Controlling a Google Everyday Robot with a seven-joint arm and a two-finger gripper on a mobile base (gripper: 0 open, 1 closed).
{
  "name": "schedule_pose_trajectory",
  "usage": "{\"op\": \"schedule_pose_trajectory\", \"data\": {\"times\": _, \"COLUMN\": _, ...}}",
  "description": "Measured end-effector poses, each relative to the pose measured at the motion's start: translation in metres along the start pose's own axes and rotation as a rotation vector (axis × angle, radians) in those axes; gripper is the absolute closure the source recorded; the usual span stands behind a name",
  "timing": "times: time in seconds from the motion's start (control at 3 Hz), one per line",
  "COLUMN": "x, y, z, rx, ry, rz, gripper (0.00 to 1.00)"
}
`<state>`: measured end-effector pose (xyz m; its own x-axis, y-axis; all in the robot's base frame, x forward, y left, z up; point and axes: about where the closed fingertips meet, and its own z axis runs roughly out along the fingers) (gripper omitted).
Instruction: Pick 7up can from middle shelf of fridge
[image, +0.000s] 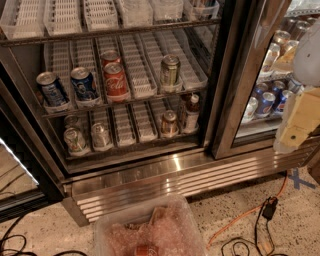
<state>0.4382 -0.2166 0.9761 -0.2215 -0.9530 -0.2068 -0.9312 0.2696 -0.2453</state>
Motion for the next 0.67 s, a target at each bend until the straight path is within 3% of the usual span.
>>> {"op": "schedule_pose_trajectory", "data": {"times": 0.33, "x": -0.003, "y": -0.002, "z": 0.002, "rx": 0.006, "ry": -0.014, "rz": -0.001, "gripper": 0.0}}
{"op": "schedule_pose_trajectory", "data": {"times": 0.67, "x": -0.023, "y": -0.004, "z": 0.04, "rx": -0.049, "ry": -0.054, "rz": -0.001, "gripper": 0.0}}
